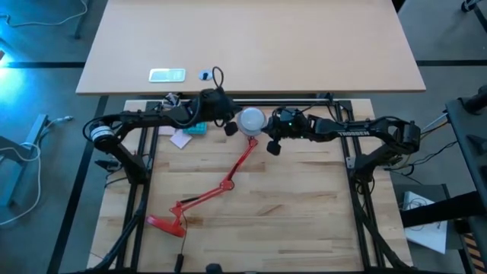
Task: Screw lightbulb
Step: Remove the light bulb from the red lamp
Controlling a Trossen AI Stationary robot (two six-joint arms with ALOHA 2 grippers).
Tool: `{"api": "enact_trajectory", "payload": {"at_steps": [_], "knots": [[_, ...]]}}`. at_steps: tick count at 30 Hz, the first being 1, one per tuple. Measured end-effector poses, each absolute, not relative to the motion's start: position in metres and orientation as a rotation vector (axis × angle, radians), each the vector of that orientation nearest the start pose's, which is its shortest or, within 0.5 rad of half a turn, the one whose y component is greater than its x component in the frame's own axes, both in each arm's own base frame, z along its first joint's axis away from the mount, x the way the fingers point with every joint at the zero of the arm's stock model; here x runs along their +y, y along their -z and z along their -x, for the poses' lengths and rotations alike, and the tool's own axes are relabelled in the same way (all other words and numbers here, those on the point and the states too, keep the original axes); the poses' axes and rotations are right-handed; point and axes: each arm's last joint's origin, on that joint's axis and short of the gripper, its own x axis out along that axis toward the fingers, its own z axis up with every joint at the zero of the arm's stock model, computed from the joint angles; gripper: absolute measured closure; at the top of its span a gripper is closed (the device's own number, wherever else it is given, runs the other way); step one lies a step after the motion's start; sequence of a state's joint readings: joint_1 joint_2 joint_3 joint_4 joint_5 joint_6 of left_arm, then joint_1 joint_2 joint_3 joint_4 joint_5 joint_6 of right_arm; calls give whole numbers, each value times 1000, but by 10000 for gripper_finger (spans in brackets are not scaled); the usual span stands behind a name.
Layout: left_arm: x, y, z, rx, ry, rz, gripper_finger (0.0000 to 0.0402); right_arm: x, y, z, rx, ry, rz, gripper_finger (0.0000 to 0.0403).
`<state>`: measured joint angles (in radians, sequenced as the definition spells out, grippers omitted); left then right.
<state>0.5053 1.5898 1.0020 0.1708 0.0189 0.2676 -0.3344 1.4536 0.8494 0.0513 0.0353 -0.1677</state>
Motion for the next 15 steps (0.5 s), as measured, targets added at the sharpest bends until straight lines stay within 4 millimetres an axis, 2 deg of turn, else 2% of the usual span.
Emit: {"api": "enact_trajectory", "payload": {"at_steps": [10, 15], "knots": [[143, -229, -309, 603, -254, -67, 401, -109, -226, -286, 626, 573, 202, 403], [141, -242, -304, 567, -255, -64, 401, -110, -227, -285, 632, 598, 210, 403]]}}
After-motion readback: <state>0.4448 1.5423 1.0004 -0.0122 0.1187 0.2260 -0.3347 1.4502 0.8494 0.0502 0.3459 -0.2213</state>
